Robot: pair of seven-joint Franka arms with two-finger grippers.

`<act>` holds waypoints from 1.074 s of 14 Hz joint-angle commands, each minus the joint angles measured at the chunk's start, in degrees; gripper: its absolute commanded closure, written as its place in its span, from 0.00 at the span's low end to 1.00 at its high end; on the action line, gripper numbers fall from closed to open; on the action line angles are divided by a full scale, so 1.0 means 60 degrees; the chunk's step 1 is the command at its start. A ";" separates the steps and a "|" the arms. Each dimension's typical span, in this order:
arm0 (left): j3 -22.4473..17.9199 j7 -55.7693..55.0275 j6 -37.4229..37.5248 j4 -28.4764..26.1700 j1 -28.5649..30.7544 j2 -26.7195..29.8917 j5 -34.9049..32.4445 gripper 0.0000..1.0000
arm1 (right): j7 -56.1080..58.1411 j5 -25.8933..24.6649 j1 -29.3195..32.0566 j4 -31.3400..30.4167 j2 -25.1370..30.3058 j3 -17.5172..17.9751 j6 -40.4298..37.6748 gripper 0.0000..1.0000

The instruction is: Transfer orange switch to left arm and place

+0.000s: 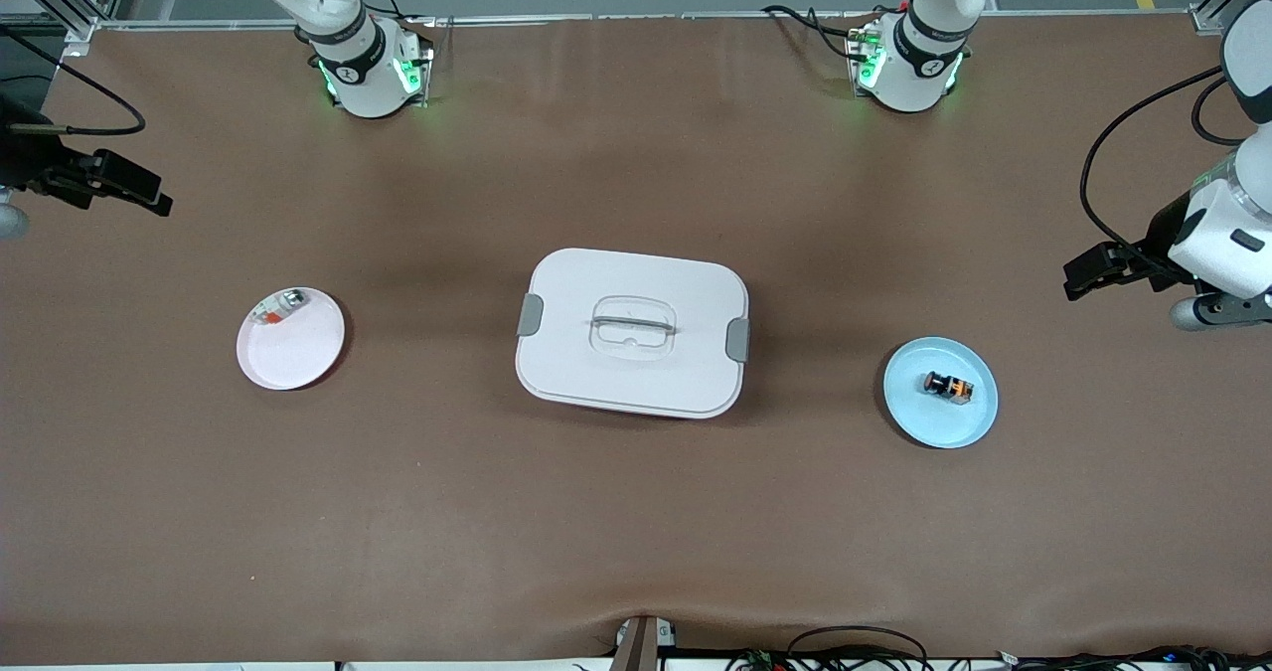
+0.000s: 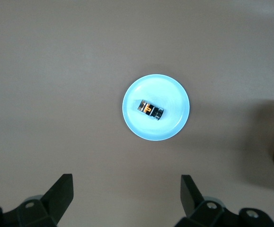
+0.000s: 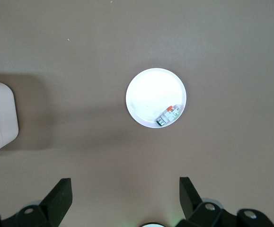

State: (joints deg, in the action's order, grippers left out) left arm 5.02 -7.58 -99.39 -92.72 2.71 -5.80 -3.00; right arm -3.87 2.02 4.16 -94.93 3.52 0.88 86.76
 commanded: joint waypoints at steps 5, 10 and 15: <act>-0.0572 0.0121 0.0202 0.0057 -0.0481 0.0146 0.0193 0.00 | 0.0000 -0.0132 0.0025 0.0250 -0.0191 0.0073 -0.0310 0.00; -0.0676 0.0151 0.0202 0.0072 -0.0481 0.0146 0.0617 0.00 | 0.0058 -0.0352 -0.0019 0.0265 -0.0191 0.0088 -0.0223 0.00; -0.0690 0.0033 0.0231 0.0248 -0.0628 0.0452 0.0735 0.00 | 0.0073 -0.0455 -0.0020 0.0265 -0.0162 0.0088 0.0041 0.00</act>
State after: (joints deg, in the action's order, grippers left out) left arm 2.00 -7.58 -99.33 -91.52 0.34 -5.29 0.38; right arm -3.78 0.06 4.13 -94.67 3.00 1.21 87.00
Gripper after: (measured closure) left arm 0.000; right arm 0.000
